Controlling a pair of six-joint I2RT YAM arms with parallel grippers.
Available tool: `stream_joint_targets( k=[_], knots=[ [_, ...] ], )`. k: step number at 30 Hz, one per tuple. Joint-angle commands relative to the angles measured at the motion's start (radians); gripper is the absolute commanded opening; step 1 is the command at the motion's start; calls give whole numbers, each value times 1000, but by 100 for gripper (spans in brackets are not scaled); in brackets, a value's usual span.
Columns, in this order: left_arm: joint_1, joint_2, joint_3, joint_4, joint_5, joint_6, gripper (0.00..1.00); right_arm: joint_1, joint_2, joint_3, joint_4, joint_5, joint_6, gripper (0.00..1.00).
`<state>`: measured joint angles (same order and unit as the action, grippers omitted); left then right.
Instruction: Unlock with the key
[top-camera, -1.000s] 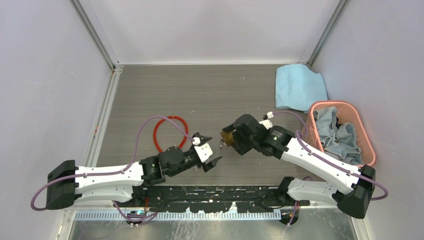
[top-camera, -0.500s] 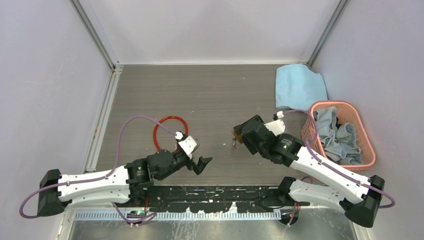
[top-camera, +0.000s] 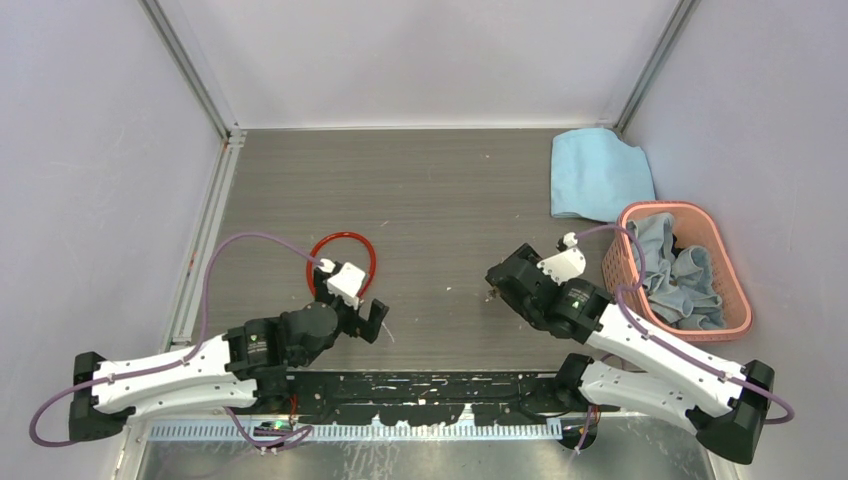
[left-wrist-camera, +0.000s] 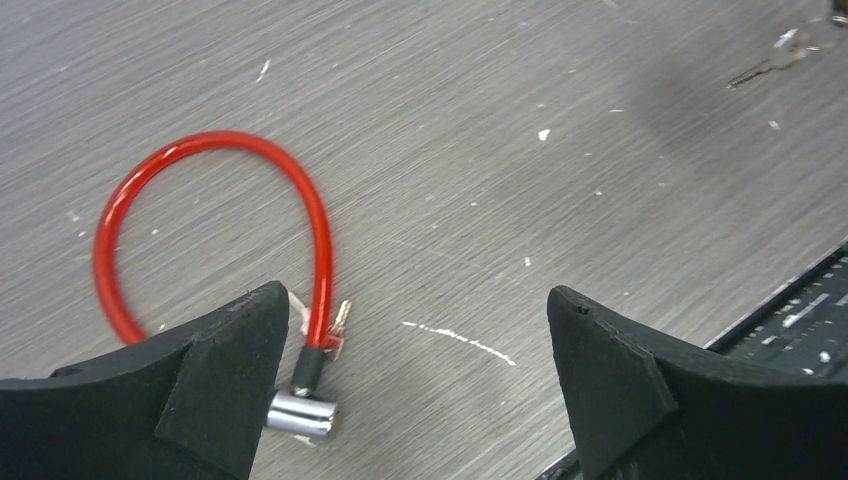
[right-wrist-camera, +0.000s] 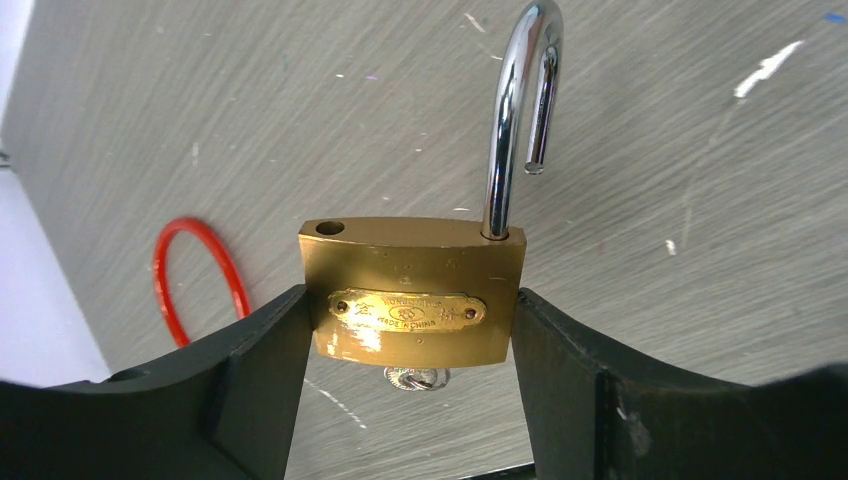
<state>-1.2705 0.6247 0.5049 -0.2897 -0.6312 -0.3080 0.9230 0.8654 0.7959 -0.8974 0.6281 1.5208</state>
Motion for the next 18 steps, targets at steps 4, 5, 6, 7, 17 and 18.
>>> stream_joint_targets(
  k=[4, 5, 6, 7, 17, 18],
  knots=[
    [-4, 10, 45, -97, -136, -66, 100, 4, -30, -25, -37, 44, 16, 1],
    [-3, 17, 48, -98, -137, -67, 100, 4, -22, -30, -40, 30, 18, 1],
    [-3, 27, 52, -99, -138, -68, 100, 4, -13, -33, -42, 21, 19, 1],
    [-3, 33, 53, -100, -139, -68, 100, 4, 1, -36, -45, 14, 20, 1],
    [-3, 43, 55, -103, -133, -67, 100, -12, 248, 7, -28, -58, -45, 1],
    [-4, 43, 54, -102, -134, -66, 100, -21, 284, 16, -22, -75, -63, 1]
  ],
)
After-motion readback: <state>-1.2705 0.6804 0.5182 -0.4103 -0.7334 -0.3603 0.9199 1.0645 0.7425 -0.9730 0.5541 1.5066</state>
